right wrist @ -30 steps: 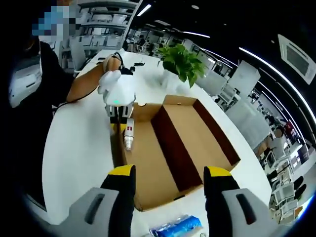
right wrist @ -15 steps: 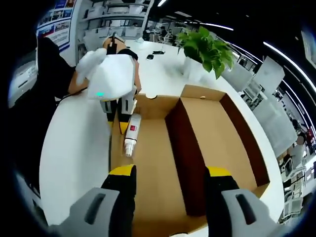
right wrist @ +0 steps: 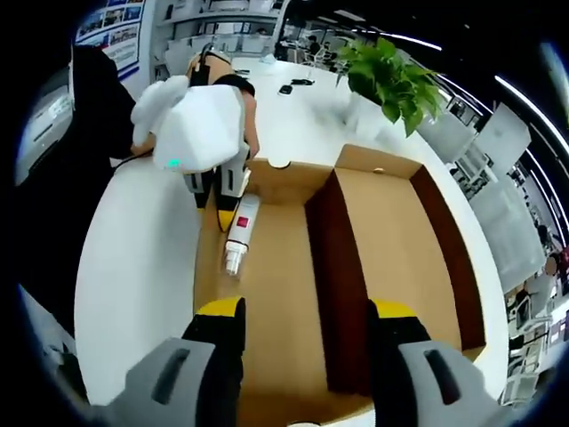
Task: Operate the shoe box by opening the lid, removing the specified soft item, and placing it in the target area until the item is outside and the box remains undamaged.
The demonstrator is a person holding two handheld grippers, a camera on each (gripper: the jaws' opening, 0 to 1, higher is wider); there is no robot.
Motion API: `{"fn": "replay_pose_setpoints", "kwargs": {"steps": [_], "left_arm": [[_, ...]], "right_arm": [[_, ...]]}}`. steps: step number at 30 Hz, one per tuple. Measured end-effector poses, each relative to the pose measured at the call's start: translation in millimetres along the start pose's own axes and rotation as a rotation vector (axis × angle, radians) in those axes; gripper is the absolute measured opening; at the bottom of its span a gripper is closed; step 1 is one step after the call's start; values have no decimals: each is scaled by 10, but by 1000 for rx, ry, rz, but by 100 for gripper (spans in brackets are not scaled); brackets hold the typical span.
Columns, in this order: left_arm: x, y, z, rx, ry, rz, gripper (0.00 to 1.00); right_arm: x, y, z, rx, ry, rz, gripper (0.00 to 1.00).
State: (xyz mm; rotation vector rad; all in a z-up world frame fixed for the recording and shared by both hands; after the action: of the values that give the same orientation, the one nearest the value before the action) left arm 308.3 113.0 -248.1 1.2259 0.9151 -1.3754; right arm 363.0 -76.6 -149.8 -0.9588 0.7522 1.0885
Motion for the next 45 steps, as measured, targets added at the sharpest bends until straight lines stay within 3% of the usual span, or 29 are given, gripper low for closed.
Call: {"fn": "replay_pose_setpoints", "kwargs": {"steps": [5, 7, 10, 14, 18, 21, 32, 35, 45], "left_arm": [[-5, -11, 21, -8, 4, -5, 3], [-4, 7, 21, -7, 4, -6, 3], [-3, 29, 22, -5, 5, -3, 3], [-3, 60, 27, -8, 8, -4, 3], [-4, 81, 26, -9, 7, -5, 3], [-4, 93, 28, -7, 6, -5, 3], [-3, 116, 25, 4, -1, -10, 3], [-3, 111, 26, 6, 1, -7, 3], [-2, 103, 28, 10, 0, -7, 3]], "right_arm": [[286, 7, 147, 8, -28, 77, 53], [416, 49, 161, 31, -33, 115, 53], [583, 92, 161, -1, -66, 159, 53], [743, 128, 154, 4, -103, 234, 53], [906, 181, 205, 27, -182, 285, 53], [968, 245, 218, 57, -183, 314, 55], [1169, 372, 338, 38, -180, 316, 46], [1188, 387, 387, 29, -166, 289, 46], [1254, 479, 366, 19, -119, 286, 36]]}}
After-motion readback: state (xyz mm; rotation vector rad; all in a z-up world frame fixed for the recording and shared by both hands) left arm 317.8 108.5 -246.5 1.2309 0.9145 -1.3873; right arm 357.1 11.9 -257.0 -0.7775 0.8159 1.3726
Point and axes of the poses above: the point that each gripper's makers call its tool centre point, and the gripper's own axes: x roughly forward along the fingers, y roughly to its left, z roughly out of its top, the point moved 10 cm from there along -x, roughly backward along the fingers, and after that the axes turned 8 degrees about y, right-handed, at the moved point
